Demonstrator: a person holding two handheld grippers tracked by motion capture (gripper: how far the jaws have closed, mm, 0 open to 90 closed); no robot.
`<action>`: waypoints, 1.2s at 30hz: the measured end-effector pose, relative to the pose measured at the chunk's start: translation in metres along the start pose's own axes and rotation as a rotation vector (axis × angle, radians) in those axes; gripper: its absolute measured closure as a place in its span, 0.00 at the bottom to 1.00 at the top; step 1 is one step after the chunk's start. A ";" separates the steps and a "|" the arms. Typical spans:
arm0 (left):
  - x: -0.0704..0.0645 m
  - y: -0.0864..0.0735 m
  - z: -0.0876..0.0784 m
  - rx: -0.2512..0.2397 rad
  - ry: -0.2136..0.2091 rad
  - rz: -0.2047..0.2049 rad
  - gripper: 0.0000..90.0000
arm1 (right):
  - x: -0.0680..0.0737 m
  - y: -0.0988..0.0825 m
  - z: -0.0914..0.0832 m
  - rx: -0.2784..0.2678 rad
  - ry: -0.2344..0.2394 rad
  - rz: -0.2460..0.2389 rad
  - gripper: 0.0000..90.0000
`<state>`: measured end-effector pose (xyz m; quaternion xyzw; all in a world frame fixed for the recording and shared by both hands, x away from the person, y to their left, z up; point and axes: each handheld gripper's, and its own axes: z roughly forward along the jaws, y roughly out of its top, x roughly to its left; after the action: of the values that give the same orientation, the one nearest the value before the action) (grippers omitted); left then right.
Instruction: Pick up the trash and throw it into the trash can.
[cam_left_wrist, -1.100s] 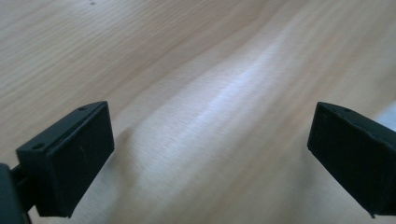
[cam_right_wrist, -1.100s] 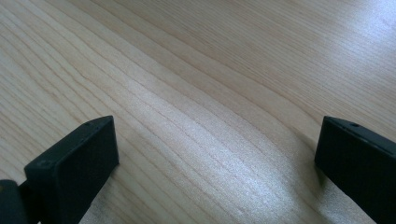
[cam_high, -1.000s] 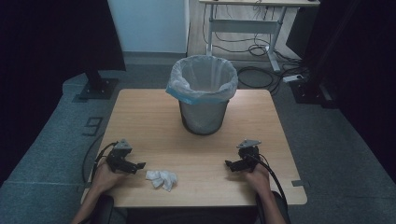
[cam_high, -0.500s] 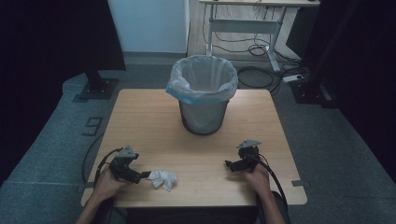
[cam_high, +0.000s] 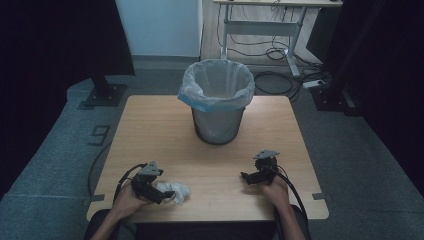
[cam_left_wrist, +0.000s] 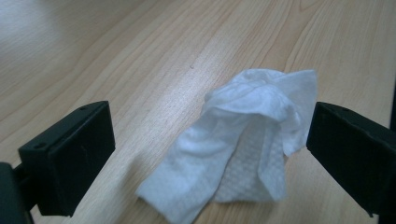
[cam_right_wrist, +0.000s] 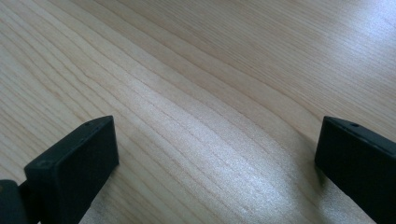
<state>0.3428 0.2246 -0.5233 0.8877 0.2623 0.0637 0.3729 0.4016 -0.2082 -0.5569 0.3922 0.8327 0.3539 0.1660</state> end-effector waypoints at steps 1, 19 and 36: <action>0.000 0.000 0.002 0.001 -0.004 0.001 0.02 | 0.000 0.000 0.000 0.000 0.001 0.000 0.00; -0.006 0.007 0.025 0.047 -0.025 0.102 0.53 | 0.000 0.000 0.000 0.000 0.001 0.000 0.00; 0.011 0.022 0.016 0.019 -0.035 0.054 0.80 | 0.000 0.000 0.000 0.000 0.000 0.000 0.00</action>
<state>0.3663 0.2072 -0.5207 0.8990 0.2324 0.0554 0.3671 0.4016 -0.2081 -0.5568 0.3921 0.8328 0.3538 0.1658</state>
